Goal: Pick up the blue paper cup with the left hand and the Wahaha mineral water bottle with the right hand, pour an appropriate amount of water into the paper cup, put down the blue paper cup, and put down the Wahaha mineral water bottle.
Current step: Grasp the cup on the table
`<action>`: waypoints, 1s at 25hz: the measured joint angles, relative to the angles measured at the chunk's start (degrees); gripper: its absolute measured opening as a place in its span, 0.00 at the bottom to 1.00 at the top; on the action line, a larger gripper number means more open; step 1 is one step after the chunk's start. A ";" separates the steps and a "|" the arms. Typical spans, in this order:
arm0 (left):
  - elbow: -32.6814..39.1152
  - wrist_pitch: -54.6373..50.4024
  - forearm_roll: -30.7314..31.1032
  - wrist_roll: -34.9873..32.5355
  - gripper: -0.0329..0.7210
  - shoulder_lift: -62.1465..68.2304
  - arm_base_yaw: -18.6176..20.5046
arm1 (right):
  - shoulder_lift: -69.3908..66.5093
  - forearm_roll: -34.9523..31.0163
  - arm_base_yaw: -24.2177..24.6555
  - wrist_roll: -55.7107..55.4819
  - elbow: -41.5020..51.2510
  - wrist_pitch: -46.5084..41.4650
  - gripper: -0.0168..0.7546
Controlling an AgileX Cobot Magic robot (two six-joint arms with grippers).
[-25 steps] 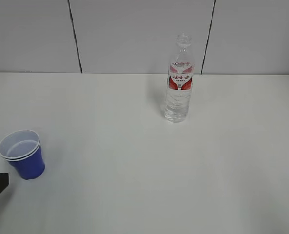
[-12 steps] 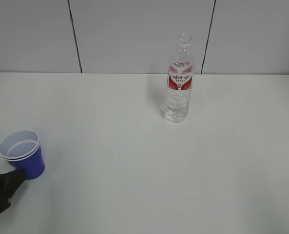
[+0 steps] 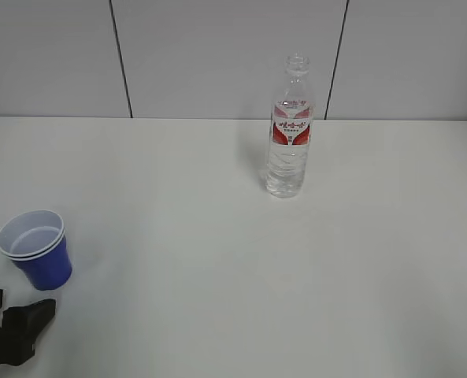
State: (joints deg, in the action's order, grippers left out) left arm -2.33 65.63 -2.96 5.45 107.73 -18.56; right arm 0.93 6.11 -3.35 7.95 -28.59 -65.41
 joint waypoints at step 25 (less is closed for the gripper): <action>-7.15 0.46 -1.98 -0.09 0.86 0.75 0.00 | 0.00 -0.09 0.00 0.00 0.00 0.00 0.78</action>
State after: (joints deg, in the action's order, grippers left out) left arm -9.48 66.10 -4.94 5.36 108.47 -18.56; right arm 0.93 6.01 -3.35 7.95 -28.59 -65.41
